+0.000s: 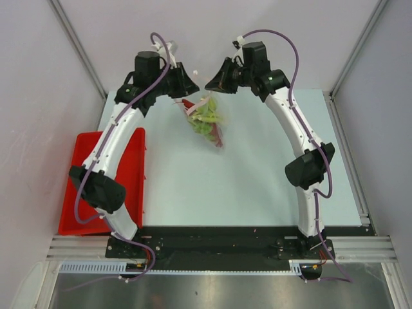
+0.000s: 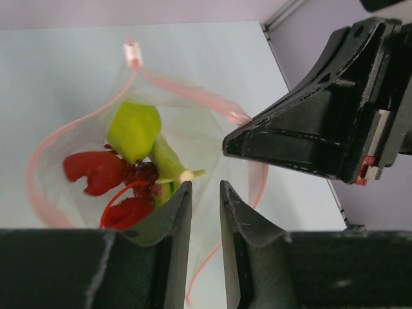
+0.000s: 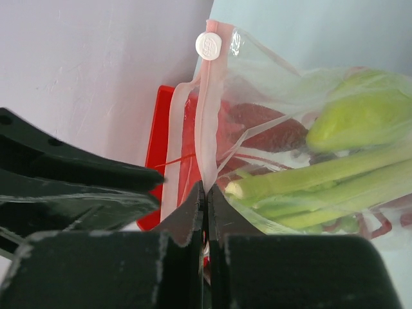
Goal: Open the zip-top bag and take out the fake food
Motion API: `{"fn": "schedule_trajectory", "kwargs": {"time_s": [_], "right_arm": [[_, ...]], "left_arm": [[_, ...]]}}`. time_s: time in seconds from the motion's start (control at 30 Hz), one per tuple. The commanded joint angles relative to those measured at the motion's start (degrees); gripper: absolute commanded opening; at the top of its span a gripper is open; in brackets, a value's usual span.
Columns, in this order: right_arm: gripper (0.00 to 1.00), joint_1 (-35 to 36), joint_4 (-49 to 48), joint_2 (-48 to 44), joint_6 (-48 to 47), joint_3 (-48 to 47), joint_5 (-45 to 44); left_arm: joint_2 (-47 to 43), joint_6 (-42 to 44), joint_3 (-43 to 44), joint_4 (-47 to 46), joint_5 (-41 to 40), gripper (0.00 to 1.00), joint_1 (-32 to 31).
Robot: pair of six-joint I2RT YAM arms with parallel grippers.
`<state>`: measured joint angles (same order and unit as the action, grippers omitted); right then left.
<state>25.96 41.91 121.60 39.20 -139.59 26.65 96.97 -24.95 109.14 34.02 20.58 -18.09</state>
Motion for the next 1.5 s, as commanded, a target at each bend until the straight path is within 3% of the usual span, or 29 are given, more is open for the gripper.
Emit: {"fn": "schedule_trajectory", "kwargs": {"time_s": [0.0,0.23,0.37,0.5,0.63,0.8,0.93,1.1,1.27,1.37,1.47], "right_arm": [[0.0,0.32,-4.73,-2.24,0.97,0.46,2.52],[0.0,-0.38,-5.61,-2.42,1.84,1.25,3.75],[0.0,-0.47,-5.7,-2.68,1.93,2.12,4.02],[0.0,-0.47,-5.88,-3.21,2.02,2.83,4.28],[0.0,-0.9,-6.14,-3.56,2.28,3.53,4.46],[0.0,-1.26,-6.66,-3.56,2.55,3.8,4.63],[0.0,-1.43,-7.37,-3.48,3.34,3.71,4.99],[0.0,-1.43,-7.72,-3.3,3.69,3.71,5.34],[0.0,-1.43,-7.72,-3.48,3.95,3.62,5.42],[0.0,-1.43,-7.46,-3.39,3.69,3.62,5.51],[0.0,-1.43,-6.58,-3.21,2.55,3.8,5.16]], "left_arm": [[3.57,4.37,4.41,-0.1,1.4,0.29,-2.04],[3.84,9.65,2.66,4.21,-2.12,0.5,-3.79],[3.75,11.32,0.99,5.18,-4.92,0.57,-4.41],[5.42,11.68,1.25,5.97,-6.86,0.59,-4.76],[6.39,11.33,0.29,6.15,-7.04,0.48,-4.85],[6.83,10.01,-1.21,6.32,-5.72,0.47,-4.85],[7.09,9.13,-2.88,6.23,-6.25,0.6,-4.85],[8.93,7.46,-5.08,2.46,-2.04,0.62,-4.85],[10.52,5.35,-5.17,-0.18,-0.63,0.57,-5.2],[11.49,5.61,-4.12,0.96,-0.89,0.42,-5.2],[11.23,5.44,-2.97,1.4,-0.89,0.17,-5.2]]}}
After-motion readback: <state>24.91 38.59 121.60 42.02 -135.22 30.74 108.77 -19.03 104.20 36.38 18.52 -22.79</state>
